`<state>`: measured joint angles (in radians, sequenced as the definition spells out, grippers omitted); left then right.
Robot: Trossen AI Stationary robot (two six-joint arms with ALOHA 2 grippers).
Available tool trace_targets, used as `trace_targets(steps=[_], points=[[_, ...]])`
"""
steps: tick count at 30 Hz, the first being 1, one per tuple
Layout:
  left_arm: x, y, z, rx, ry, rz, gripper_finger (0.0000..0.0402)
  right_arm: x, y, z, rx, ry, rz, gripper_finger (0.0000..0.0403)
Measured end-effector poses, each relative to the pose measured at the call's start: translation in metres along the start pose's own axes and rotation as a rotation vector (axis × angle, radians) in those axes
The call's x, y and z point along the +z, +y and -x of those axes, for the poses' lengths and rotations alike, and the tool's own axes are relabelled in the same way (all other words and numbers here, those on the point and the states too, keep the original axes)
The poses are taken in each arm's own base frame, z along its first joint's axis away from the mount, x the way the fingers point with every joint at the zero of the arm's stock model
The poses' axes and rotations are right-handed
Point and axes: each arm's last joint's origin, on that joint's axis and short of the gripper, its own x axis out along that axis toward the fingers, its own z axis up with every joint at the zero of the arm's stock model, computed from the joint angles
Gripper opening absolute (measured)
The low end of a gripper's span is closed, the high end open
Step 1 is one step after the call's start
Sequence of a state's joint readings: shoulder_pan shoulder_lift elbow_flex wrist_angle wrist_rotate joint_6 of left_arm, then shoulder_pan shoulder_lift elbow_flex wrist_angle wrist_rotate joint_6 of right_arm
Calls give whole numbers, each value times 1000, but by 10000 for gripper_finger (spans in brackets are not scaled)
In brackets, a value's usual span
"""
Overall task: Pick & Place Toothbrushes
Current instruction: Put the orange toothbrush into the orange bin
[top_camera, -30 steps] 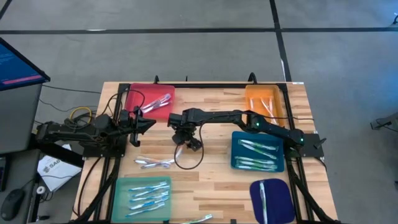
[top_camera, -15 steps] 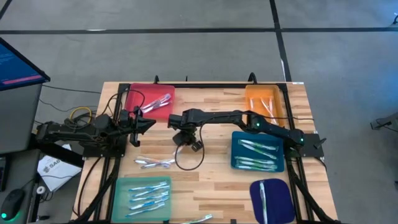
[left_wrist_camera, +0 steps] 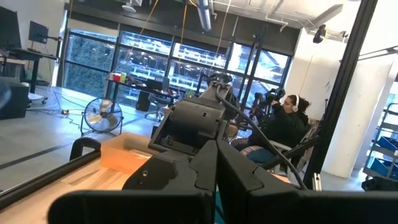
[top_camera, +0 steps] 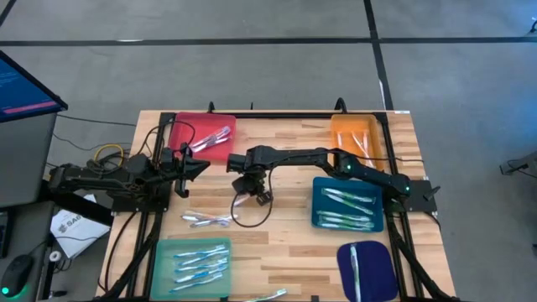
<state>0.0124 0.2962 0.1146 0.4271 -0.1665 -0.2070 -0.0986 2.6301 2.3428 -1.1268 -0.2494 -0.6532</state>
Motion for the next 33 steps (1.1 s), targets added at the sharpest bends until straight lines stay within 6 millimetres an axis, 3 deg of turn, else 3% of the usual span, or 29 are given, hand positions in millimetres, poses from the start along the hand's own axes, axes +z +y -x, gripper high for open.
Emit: trace_targets(steps=[3,24,27,33], points=[[0,0,0,0,0,0,1,0,0,1,-3,-3,-25,1],[0,0,0,3,-1,-16,1,-9,-10,57,-70,-49,-175,2],[0,0,0,6,-1,-16,1,-12,-11,70,-70,-56,-216,1],[0,0,0,6,-1,-16,1,-32,-24,118,-123,-113,-346,1]])
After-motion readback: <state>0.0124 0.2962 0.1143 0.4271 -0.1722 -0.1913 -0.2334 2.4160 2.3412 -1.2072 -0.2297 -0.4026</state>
